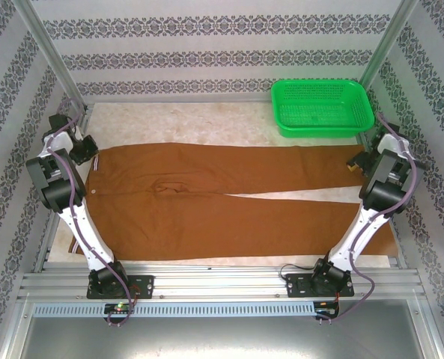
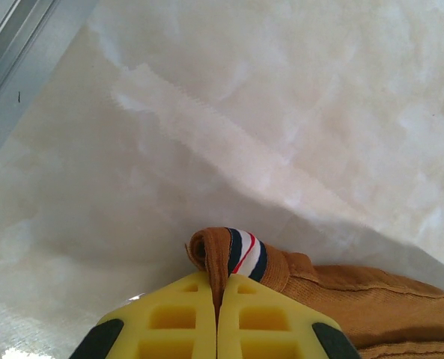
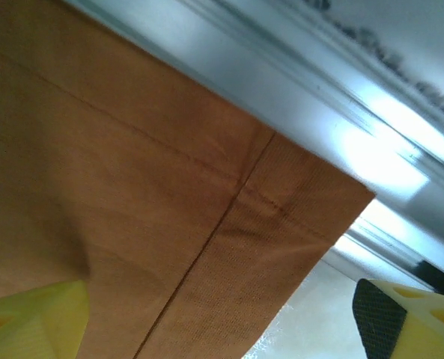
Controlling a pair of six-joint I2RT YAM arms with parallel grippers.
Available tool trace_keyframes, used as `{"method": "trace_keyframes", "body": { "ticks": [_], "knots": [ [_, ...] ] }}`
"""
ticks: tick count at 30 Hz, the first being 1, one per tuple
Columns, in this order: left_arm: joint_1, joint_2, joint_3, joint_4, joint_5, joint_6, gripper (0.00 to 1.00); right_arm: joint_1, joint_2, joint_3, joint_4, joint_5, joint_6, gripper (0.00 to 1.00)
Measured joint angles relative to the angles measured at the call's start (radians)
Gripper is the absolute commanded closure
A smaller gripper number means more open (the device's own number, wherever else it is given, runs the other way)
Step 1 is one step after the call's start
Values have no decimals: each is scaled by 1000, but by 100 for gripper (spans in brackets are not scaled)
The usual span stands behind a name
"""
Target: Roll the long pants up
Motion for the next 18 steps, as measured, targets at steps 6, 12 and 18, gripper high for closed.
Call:
{"method": "trace_keyframes", "body": {
  "ticks": [6,12,18],
  "knots": [
    [0,0,0,0,0,0,100,3,11,4,-5,-3,-18,59],
    [-3,-3,-5,-2,6,0,100,3,-37,-79,47,-45,-22,100],
    [-7,-21,-15,-5,-4,0,100,11,-210,-333,119,-53,-26,100]
  ]
}}
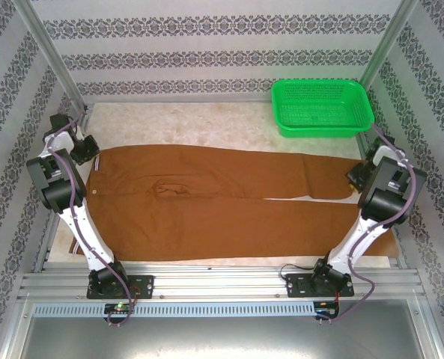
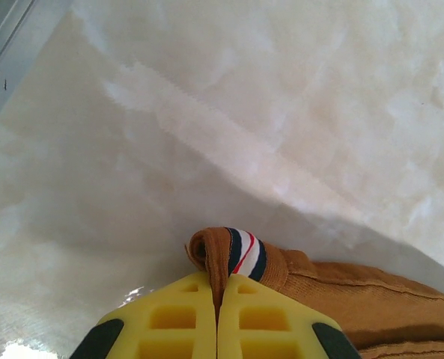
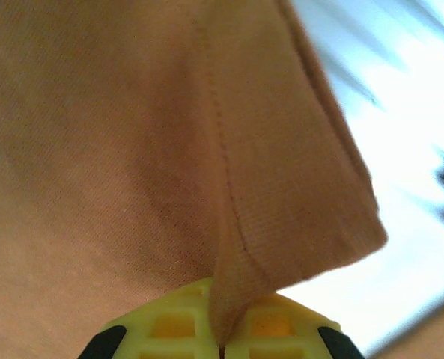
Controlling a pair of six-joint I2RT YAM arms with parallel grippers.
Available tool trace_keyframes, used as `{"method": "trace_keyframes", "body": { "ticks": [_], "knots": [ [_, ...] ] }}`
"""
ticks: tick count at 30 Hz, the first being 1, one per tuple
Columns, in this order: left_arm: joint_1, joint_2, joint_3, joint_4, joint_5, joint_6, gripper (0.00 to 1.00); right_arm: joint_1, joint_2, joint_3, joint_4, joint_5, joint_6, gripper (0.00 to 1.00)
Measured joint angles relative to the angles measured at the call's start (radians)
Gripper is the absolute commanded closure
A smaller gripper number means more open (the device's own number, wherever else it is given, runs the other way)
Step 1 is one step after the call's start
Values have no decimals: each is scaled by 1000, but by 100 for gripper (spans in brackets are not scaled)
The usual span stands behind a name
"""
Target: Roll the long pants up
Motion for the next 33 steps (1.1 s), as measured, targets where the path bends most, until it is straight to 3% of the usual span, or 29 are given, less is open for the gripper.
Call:
{"method": "trace_keyframes", "body": {
  "ticks": [1,2,5,6,8,17,25,30,32,33],
  "knots": [
    [0,-5,0,-5,-6,0,100,5,-27,-37,-5,1,0,100],
    [0,-9,0,-12,-15,0,100,10,-45,-61,-9,3,0,92],
    [0,-16,4,-42,-44,0,100,21,-61,-77,-22,10,0,28],
    [0,-17,5,-48,-49,0,100,23,-61,-76,-24,15,0,15],
    [0,-18,7,-56,-53,0,100,19,-61,-64,-37,34,3,4],
    [0,-28,7,-58,-40,0,100,-48,43,273,-45,51,33,3],
    [0,-28,9,-60,-32,0,100,-40,270,370,-24,-22,42,5],
    [-11,-28,9,-60,-42,0,100,-51,303,436,-64,-61,53,7],
    [-19,-28,11,-60,-53,1,100,-53,327,478,-102,-68,52,18],
    [-24,-28,13,-61,-57,1,100,-53,341,504,-122,-73,51,50]
  ]
}}
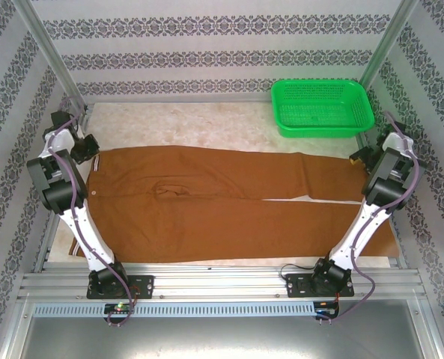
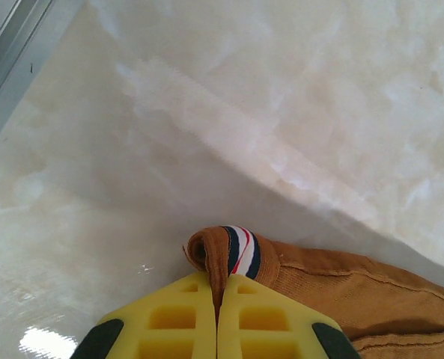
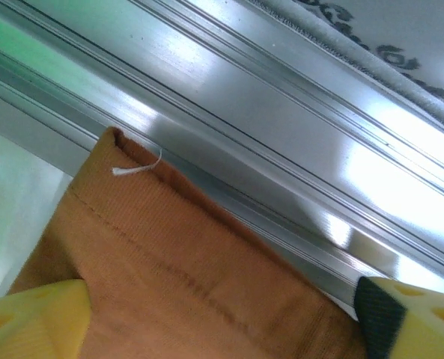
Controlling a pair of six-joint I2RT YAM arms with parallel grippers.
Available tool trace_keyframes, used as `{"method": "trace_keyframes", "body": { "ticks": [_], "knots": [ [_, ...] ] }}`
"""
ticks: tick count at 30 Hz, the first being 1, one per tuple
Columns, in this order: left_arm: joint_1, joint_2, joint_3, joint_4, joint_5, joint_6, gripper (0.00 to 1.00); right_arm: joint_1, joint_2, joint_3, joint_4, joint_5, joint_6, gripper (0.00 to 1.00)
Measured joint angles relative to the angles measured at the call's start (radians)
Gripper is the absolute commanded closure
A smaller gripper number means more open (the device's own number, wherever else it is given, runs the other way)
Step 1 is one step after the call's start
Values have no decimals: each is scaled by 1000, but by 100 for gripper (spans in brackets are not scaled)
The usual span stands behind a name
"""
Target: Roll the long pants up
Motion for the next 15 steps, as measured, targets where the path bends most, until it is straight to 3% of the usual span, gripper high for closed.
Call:
{"method": "trace_keyframes", "body": {
  "ticks": [1,2,6,15],
  "knots": [
    [-5,0,2,-2,-4,0,100,0,13,24,-16,-2,2,91],
    [-10,0,5,-3,-6,2,100,-3,26,51,-37,-2,2,100],
    [-27,0,12,-10,-3,3,100,-8,21,57,-47,6,-23,100],
    [-29,-13,3,-8,-68,-23,100,67,-111,-147,113,16,6,100]
  ]
}}
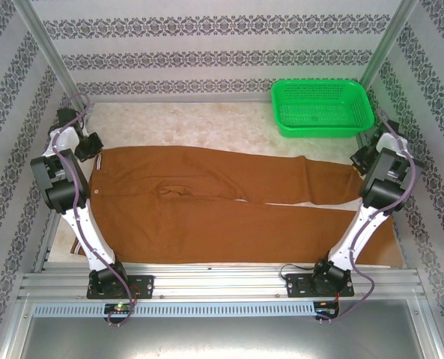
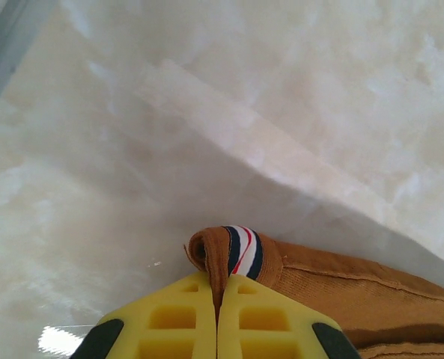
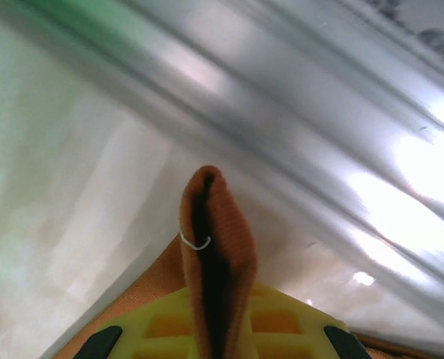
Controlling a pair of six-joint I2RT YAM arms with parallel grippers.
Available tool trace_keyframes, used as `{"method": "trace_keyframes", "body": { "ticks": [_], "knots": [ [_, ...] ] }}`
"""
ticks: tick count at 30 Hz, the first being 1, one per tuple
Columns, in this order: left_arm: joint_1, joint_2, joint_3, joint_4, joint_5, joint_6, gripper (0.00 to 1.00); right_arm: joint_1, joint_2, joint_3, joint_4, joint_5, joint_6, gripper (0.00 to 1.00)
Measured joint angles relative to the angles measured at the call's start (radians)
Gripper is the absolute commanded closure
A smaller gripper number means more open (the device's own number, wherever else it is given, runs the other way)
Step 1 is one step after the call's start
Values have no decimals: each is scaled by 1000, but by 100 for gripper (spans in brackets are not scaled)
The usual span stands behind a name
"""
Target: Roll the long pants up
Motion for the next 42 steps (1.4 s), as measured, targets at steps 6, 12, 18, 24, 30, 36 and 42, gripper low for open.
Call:
{"method": "trace_keyframes", "body": {
  "ticks": [6,12,18,24,30,36,42],
  "knots": [
    [15,-10,81,-45,-63,-51,93,76,-90,8,-2,22,-6,100],
    [14,-25,219,-90,-99,-62,100,102,-125,113,-13,23,-20,100],
    [15,-27,327,-146,-121,-57,100,103,-129,164,-50,1,-20,100],
    [15,-8,450,-214,-124,-59,100,116,-89,392,-111,-15,-20,100],
    [28,-8,473,-224,-120,-78,100,121,-138,357,-69,-10,-16,100],
    [54,-7,482,-234,-96,-105,100,77,-242,130,0,-32,3,100],
    [55,5,570,-275,-84,-118,100,87,-217,230,-11,-40,-4,100]
  ]
}}
